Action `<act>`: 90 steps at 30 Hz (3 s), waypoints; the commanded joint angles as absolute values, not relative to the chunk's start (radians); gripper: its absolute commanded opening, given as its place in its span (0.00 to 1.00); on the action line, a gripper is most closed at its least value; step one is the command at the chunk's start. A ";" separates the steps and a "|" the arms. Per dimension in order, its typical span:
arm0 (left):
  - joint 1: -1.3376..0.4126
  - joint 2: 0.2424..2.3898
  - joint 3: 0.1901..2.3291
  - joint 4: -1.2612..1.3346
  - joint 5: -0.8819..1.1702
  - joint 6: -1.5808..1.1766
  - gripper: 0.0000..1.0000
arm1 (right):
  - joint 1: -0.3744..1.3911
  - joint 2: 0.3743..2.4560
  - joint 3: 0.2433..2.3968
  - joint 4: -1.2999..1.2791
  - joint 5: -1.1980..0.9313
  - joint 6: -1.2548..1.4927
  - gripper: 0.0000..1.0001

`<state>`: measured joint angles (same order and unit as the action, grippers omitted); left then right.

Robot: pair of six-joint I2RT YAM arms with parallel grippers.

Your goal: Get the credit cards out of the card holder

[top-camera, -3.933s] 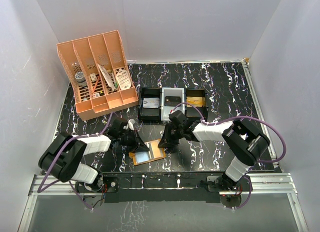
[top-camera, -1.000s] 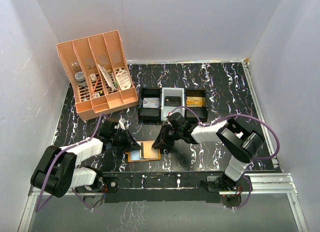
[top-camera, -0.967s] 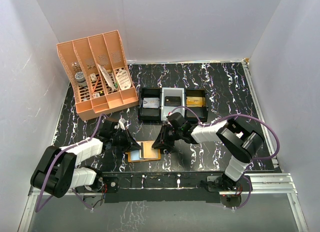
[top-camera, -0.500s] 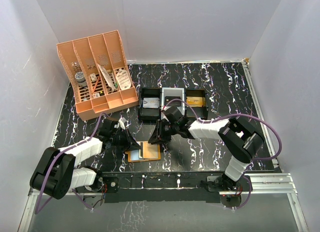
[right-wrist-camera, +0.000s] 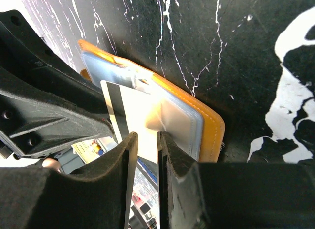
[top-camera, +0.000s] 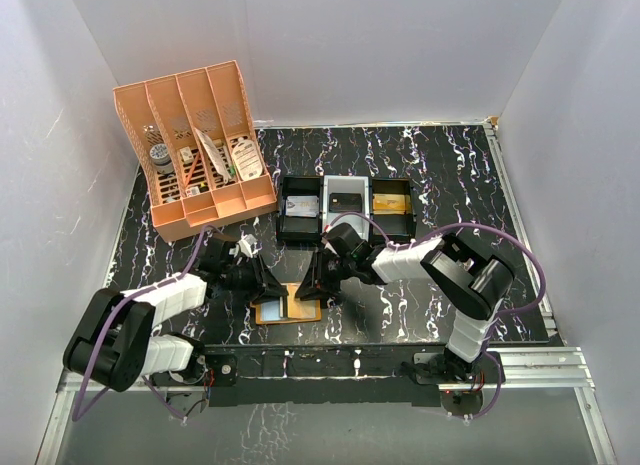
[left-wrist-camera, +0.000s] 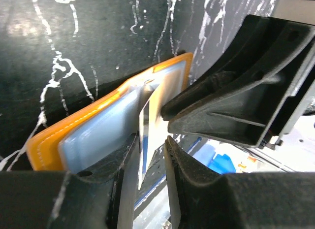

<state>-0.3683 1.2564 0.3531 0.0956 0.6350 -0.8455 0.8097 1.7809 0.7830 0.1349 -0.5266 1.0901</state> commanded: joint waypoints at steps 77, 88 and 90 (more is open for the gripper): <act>-0.330 1.046 0.382 0.560 0.907 -1.087 0.00 | 0.617 1.538 0.550 1.070 -0.841 1.272 0.05; -0.327 0.948 0.424 0.246 0.768 -0.966 0.68 | 0.603 1.318 0.557 0.677 -0.621 1.035 0.00; -0.327 0.914 0.442 0.152 0.712 -0.921 0.83 | 0.596 1.249 0.575 0.538 -0.555 0.940 0.00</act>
